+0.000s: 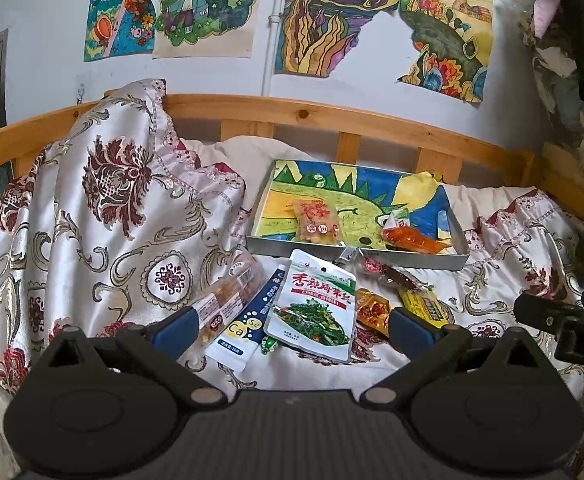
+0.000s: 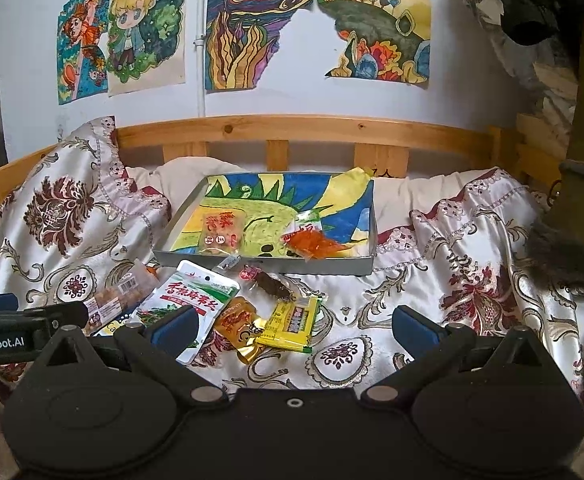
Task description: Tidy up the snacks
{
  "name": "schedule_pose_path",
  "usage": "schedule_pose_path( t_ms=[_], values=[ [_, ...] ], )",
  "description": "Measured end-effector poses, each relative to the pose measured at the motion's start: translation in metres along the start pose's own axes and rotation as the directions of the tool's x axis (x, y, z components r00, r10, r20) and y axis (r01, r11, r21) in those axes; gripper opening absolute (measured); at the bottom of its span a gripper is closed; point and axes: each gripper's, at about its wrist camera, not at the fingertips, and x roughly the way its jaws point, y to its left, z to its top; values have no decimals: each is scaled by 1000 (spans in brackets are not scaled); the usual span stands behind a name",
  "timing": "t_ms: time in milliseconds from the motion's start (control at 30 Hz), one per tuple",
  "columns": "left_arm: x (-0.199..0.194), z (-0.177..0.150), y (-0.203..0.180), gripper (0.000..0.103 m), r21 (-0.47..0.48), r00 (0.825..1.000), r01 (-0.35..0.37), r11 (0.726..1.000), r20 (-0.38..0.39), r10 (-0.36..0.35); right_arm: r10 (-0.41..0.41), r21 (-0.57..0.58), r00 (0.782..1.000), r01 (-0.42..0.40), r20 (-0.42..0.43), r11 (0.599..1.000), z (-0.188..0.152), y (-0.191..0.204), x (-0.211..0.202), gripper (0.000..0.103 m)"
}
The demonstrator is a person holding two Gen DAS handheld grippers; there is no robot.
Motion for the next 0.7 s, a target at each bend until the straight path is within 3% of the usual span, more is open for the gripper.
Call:
schedule_pose_path(
  t_ms=[367, 700],
  values=[
    [9, -2, 1, 103, -7, 998, -13, 1000, -63, 13, 24, 15, 997, -23, -67, 1000, 5, -1, 10, 102],
    [41, 12, 16, 102, -89, 980, -15, 996, -197, -3, 72, 28, 975, -67, -208, 997, 14, -4, 39, 102]
  ],
)
